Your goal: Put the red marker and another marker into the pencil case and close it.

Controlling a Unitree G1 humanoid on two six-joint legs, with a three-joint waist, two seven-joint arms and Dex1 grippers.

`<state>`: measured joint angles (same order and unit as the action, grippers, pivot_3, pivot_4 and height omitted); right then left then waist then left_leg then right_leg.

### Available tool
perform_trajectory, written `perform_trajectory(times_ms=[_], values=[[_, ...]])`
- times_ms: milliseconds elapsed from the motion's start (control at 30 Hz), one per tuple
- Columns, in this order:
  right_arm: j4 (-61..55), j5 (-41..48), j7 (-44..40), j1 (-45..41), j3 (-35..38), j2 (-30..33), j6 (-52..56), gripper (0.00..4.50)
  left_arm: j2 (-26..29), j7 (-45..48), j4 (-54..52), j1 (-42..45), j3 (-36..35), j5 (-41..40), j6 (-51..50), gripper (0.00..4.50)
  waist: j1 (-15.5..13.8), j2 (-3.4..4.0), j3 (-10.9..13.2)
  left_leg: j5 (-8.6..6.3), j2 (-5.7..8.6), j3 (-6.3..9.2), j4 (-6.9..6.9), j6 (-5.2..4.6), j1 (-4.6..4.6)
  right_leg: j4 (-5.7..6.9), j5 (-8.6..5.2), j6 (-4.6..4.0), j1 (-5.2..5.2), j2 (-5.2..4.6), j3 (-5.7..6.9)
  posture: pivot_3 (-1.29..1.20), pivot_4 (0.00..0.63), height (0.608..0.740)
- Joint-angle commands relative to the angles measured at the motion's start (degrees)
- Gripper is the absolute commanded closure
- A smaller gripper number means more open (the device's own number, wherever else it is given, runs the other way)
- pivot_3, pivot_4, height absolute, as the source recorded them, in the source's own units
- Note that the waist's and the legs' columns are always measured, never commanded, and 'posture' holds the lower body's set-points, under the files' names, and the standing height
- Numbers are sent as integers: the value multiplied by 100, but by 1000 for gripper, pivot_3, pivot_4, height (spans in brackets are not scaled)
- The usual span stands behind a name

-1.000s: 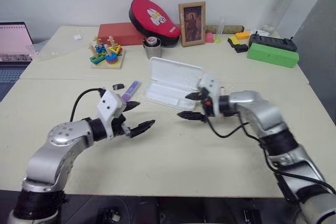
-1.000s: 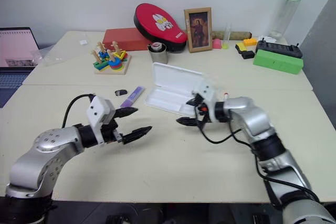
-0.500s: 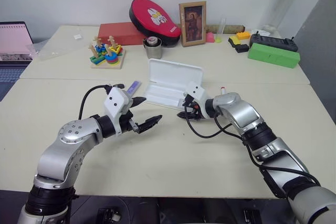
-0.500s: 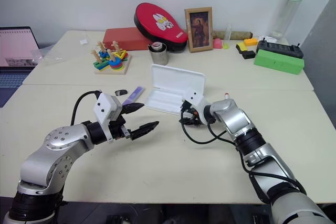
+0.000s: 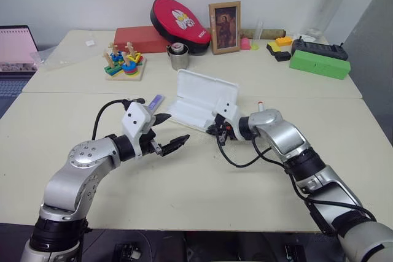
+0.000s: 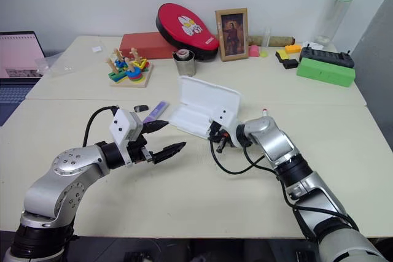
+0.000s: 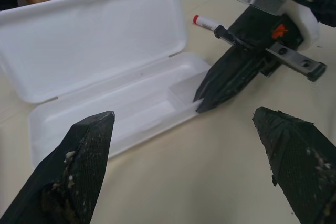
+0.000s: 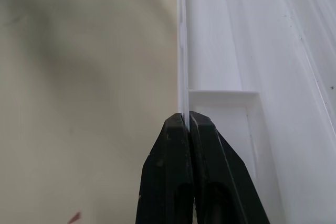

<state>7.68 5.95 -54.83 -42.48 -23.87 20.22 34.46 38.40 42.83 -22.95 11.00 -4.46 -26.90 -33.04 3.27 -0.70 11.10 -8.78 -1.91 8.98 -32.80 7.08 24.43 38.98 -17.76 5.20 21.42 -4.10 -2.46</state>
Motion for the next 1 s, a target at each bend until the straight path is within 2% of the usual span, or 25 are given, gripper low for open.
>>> perform_trajectory(times_ms=[33,200,533,633,667,800,900,1000], values=[[-968,177,-479,256,-79,317,-149,4444,200,252,-283,-153,-116,-111,74,0,0,0,0,0,0,0,0,0,0,0,0,0,1,0,0,0,150,740],[-1456,53,-655,646,-338,647,-163,4444,427,455,-429,-385,-211,-184,39,0,-2,0,0,0,0,0,0,0,-1,1,0,0,-1,0,0,0,150,740],[-1465,-169,-710,1005,-604,741,-734,4444,457,478,-580,-388,-88,-216,-41,0,-2,-2,-1,0,0,0,0,0,-1,-1,-1,1,-2,0,0,0,150,740],[-1495,-118,-687,1024,-492,734,-753,3984,453,489,-594,-342,-72,-245,-58,0,0,-2,-1,0,0,0,-1,0,-1,-1,-1,1,-2,0,0,0,150,740],[-1564,-12,-689,1026,-370,725,-678,3673,450,497,-598,-319,-58,-252,-61,0,-1,-1,-1,0,0,0,-1,0,-1,0,-1,1,-2,0,0,0,150,740],[-1960,656,-590,1004,377,652,-240,2804,379,493,-633,-170,58,-307,-108,0,-4,-2,-1,0,0,0,-1,0,-1,0,-1,1,-2,0,0,0,150,740],[-2275,1413,-376,974,1227,561,466,2064,261,480,-644,-39,190,-335,-101,0,-9,-3,-1,0,0,1,-2,0,0,0,0,1,-3,0,0,0,150,740],[-2322,1779,390,1051,2511,724,1226,1320,-158,416,-456,330,556,-315,-68,0,-50,-3,-1,0,0,2,-2,0,0,0,0,0,-6,0,1,0,150,740]])
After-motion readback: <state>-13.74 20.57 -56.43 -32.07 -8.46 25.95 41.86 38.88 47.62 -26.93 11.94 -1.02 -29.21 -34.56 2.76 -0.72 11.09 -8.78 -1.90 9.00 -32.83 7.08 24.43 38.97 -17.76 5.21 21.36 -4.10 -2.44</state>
